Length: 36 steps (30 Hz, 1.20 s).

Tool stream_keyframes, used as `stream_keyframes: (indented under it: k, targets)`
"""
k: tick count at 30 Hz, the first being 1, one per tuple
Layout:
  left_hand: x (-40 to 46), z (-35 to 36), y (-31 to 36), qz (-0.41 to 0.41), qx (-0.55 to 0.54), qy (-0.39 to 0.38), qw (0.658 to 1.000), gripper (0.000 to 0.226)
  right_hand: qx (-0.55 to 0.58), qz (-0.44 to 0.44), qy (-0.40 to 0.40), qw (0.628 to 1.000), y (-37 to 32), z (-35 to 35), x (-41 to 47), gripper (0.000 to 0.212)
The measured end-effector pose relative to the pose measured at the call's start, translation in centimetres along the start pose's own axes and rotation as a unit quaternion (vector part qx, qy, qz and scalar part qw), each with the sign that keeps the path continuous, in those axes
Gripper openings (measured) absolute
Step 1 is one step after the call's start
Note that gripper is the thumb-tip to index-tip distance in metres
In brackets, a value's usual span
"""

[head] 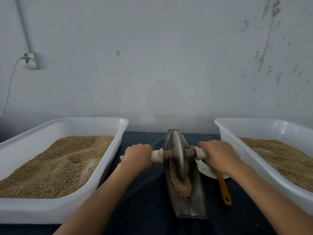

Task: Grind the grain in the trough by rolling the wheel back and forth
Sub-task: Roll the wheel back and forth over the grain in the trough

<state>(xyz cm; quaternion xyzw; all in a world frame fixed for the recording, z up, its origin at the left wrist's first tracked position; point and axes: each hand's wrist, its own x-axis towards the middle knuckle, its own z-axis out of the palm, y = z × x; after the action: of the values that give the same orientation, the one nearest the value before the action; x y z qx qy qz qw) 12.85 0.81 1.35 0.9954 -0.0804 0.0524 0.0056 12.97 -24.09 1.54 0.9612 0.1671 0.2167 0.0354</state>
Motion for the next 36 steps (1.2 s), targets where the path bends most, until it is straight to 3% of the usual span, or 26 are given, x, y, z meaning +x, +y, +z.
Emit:
stream_keyframes:
  k: [4,8,11,15,18,22,30,33,36]
  targets:
    - [-0.1,-0.8,-0.1,0.002,0.001,-0.067,0.998,0.039,0.015,0.009,-0.125,0.992,0.1,-1.2,0.3,0.019]
    - [-0.2,-1.0,0.0,0.004,0.015,-0.076,0.997,0.041,0.034,0.019,-0.197,0.98,0.0,-1.9,0.4,0.015]
    - [-0.1,-0.9,0.4,-0.003,0.036,-0.034,0.999,0.036,0.027,0.027,-0.18,0.983,0.1,-1.4,0.3,0.013]
    - [-0.1,-0.4,1.1,-0.011,0.065,0.07,0.995,0.024,0.031,0.045,-0.075,0.996,0.1,0.2,0.1,0.011]
    - [-0.1,-0.1,1.4,-0.015,0.063,0.105,0.992,0.023,0.038,0.056,-0.018,0.998,0.1,1.2,0.1,0.011]
    - [-0.1,-0.2,1.3,-0.007,0.078,0.098,0.992,0.023,0.045,0.058,-0.043,0.996,0.3,1.1,0.1,0.009]
    - [-0.5,-1.1,1.0,0.014,0.081,0.011,0.997,0.031,0.046,0.052,-0.22,0.973,0.4,-1.1,0.4,0.011]
    - [-0.3,-1.0,1.1,0.01,0.087,0.032,0.996,0.029,0.053,0.057,-0.223,0.972,0.3,-1.0,0.3,0.011]
    - [0.0,-0.5,1.2,0.002,0.078,0.064,0.995,0.025,0.041,0.059,-0.154,0.985,0.1,-0.5,0.1,0.008]
